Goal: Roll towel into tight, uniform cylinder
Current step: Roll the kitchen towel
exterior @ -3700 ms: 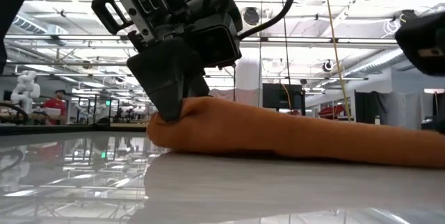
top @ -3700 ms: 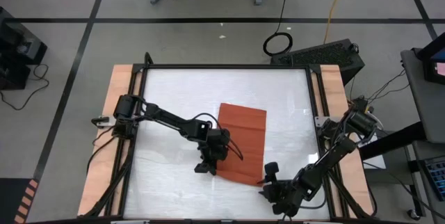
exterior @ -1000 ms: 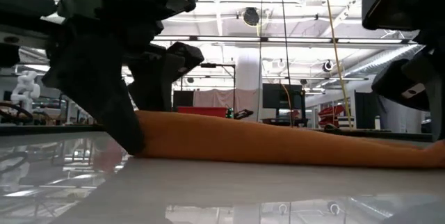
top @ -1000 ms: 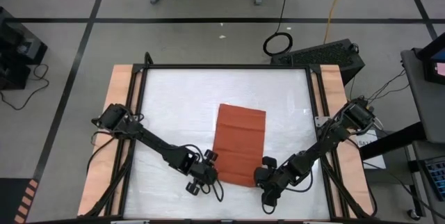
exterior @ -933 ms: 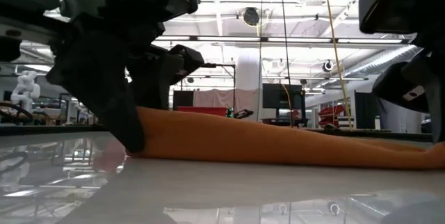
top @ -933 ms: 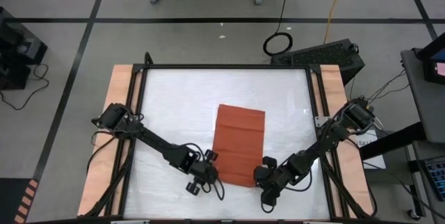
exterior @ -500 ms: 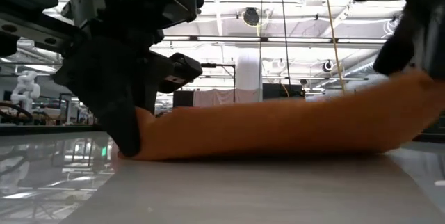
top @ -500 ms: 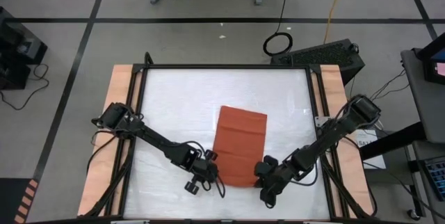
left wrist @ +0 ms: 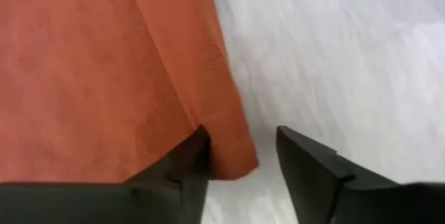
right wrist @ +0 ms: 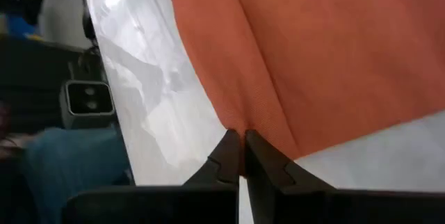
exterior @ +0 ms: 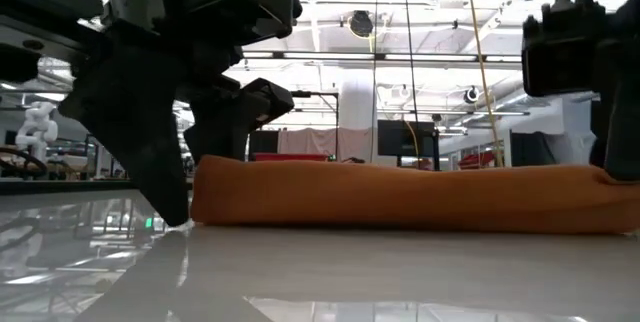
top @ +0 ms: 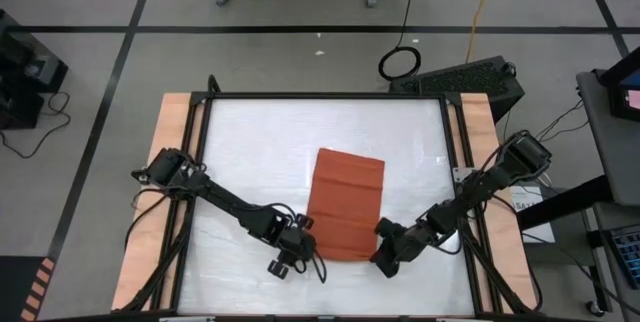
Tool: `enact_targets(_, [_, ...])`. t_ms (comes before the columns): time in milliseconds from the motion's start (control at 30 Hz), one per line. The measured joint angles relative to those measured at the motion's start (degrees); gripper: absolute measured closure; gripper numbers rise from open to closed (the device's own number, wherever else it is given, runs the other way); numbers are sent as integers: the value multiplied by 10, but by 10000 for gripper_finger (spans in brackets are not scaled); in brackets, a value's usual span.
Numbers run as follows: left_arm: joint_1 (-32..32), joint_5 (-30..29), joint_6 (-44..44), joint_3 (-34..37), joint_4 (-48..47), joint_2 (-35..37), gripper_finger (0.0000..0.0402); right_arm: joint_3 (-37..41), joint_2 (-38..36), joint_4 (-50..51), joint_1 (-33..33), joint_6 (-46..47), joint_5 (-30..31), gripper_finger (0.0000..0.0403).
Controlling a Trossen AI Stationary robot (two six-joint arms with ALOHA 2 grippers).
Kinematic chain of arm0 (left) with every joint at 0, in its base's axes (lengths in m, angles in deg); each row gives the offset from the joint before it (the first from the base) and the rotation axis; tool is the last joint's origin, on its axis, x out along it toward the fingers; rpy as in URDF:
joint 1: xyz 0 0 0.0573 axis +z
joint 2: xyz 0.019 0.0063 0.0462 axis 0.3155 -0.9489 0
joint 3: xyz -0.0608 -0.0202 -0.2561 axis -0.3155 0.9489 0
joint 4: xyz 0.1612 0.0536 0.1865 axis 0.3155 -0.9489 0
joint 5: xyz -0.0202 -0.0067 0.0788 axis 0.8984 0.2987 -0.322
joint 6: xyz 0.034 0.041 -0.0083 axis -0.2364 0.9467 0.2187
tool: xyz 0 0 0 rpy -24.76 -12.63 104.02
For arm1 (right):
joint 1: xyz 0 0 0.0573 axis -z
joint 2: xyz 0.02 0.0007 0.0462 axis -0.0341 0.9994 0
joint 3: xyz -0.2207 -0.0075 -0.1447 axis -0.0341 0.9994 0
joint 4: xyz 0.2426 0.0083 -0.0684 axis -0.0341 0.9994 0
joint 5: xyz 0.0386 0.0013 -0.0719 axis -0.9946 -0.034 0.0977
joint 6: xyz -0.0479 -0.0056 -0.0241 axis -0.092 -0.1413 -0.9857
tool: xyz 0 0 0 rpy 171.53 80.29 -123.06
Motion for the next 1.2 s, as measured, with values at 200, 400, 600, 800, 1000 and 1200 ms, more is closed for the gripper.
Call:
enact_targets(200, [-1, -17, -5, -5, -31, 4, 188, 38, 0, -74, 4, 28, 4, 402])
enact_targets(400, [-1, -96, -25, -4, -73, 31, 180, 48, 0, -92, 6, 36, 0, 402])
enact_targets(600, [-12, -131, -19, -5, -49, 58, 180, 50, 0, -93, 7, 36, -1, 402])
enact_targets(800, [-43, -95, 41, 8, 15, 54, 180, 50, 0, -92, 7, 36, 0, 402])
enact_targets(1000, [-38, -108, 47, 12, 23, 53, 180, 50, 0, -93, 7, 36, 2, 403])
enact_targets(1200, [-34, -111, 72, 14, 46, 48, 180, 50, 0, -93, 7, 34, 4, 403])
